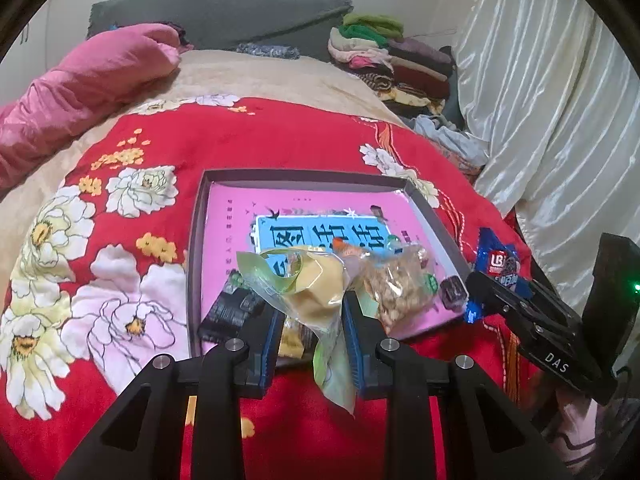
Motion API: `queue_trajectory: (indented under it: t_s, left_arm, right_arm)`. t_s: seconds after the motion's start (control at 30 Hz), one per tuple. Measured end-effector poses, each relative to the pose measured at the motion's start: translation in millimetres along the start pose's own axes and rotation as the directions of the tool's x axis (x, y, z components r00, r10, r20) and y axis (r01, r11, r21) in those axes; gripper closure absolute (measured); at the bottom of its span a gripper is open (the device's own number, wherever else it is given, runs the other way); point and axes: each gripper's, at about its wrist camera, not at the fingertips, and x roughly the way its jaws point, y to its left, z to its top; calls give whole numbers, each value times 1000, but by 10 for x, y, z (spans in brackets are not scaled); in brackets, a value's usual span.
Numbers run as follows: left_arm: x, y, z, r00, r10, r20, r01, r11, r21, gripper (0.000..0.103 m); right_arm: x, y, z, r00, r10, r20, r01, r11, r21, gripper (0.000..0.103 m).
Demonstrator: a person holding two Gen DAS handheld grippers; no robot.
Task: Organize snacks
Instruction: 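Carry the yellow-snack bag over the tray with the left tool while the right tool carries the Oreo pack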
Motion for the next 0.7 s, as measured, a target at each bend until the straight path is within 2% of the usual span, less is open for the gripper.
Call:
queue_trajectory:
  t_s: [0.27, 0.47, 0.7]
  left_arm:
    - [81, 47, 83, 1000, 7, 6, -6, 1000, -23, 73]
    - [213, 83, 63, 1000, 16, -19, -17, 999, -31, 73]
    - [343, 91, 1, 997, 63, -42, -63, 998, -4, 73]
  right_arm:
    - [12, -24, 52, 1000, -10, 14, 10, 1000, -7, 48]
    - [80, -48, 72, 1000, -15, 10, 15, 1000, -10, 48]
    - [182, -125, 62, 999, -35, -26, 35, 999, 12, 48]
